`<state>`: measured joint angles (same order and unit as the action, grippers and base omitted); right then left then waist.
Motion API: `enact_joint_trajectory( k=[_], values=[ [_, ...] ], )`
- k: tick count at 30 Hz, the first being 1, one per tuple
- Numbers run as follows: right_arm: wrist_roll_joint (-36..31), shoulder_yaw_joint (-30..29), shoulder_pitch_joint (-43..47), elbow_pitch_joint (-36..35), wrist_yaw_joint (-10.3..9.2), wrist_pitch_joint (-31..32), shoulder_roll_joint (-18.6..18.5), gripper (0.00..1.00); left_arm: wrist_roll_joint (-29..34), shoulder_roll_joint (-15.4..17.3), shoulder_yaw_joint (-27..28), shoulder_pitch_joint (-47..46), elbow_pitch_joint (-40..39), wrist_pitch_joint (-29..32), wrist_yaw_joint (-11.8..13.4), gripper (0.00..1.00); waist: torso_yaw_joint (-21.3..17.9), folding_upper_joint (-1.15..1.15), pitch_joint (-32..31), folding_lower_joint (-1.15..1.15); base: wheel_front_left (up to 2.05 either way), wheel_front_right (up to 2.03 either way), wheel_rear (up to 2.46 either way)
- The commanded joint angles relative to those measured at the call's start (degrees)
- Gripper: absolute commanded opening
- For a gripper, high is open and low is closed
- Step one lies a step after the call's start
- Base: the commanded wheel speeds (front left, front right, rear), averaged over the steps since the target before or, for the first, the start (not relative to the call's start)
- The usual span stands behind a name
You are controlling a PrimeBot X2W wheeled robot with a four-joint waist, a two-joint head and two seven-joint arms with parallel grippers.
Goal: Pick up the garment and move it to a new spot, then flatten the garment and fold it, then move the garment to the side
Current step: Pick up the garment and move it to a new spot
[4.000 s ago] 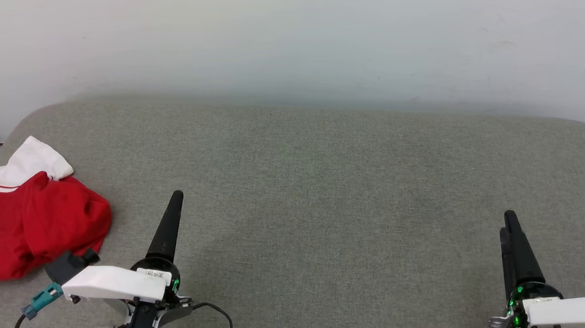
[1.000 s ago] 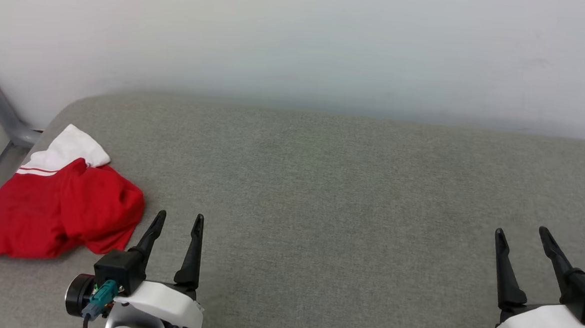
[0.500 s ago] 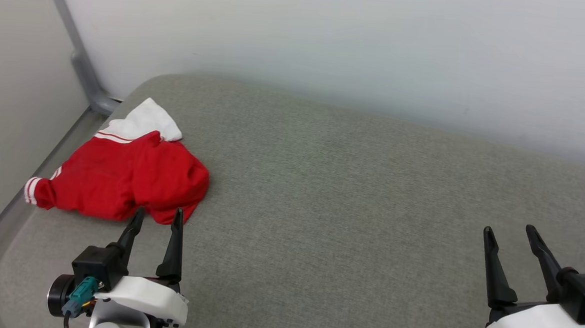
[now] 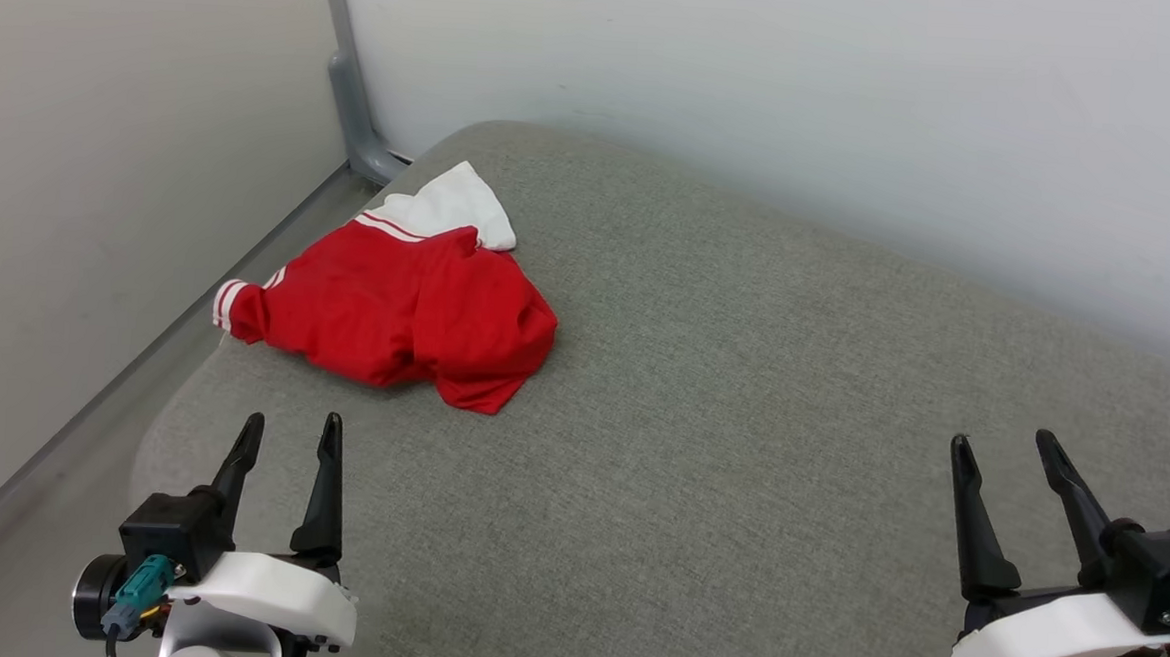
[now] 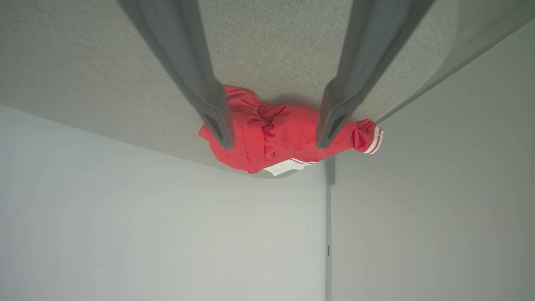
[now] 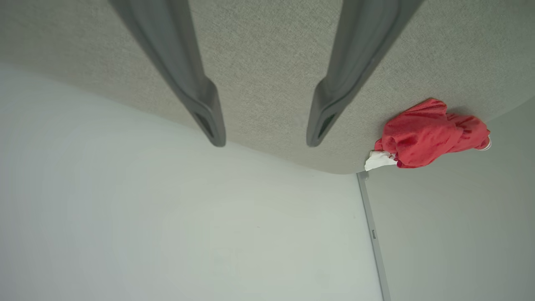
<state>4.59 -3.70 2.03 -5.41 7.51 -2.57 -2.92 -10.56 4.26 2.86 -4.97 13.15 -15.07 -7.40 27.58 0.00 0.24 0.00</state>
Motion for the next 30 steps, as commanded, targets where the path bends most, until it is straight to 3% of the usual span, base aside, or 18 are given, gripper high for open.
enact_joint_trajectory(
  k=[1,11,20,26,27,30],
  values=[
    [0.0,0.2,-0.6,-0.2,-0.04,0.0,0.0,1.00,0.2,0.0,0.3,0.2,0.1,-0.1,-0.1,1.00,0.8,0.00,0.1,0.00,0.00,0.00,0.00],
    [-0.5,0.7,-0.8,-0.6,-0.04,0.4,0.0,1.00,-0.3,1.0,-0.2,-2.1,1.5,-0.2,-0.1,1.00,0.7,0.00,0.2,0.00,0.00,0.00,0.00],
    [-2.7,1.8,-3.0,-3.1,-0.04,2.6,0.0,1.00,-4.5,5.5,-3.4,-14.5,6.2,1.3,-0.1,1.00,-3.7,0.00,4.5,0.00,0.00,0.00,0.00],
    [-4.4,1.8,-5.1,-5.7,-0.04,4.1,0.0,1.00,-9.0,10.2,-3.8,-25.4,10.7,8.2,-0.1,1.00,-8.5,0.00,9.9,0.00,0.00,0.00,0.00],
    [-5.0,1.6,-6.4,-6.8,-0.04,4.3,0.0,1.00,-11.4,12.7,-4.3,-29.8,14.1,13.4,-0.1,1.00,-10.8,0.00,13.0,0.00,0.00,0.00,0.00],
    [-5.4,1.8,-8.0,-7.6,-0.04,4.3,0.0,1.00,-14.1,15.8,-4.7,-34.3,17.5,19.2,-0.1,1.00,-13.0,0.00,16.4,0.00,0.00,0.00,0.00]
  ],
)
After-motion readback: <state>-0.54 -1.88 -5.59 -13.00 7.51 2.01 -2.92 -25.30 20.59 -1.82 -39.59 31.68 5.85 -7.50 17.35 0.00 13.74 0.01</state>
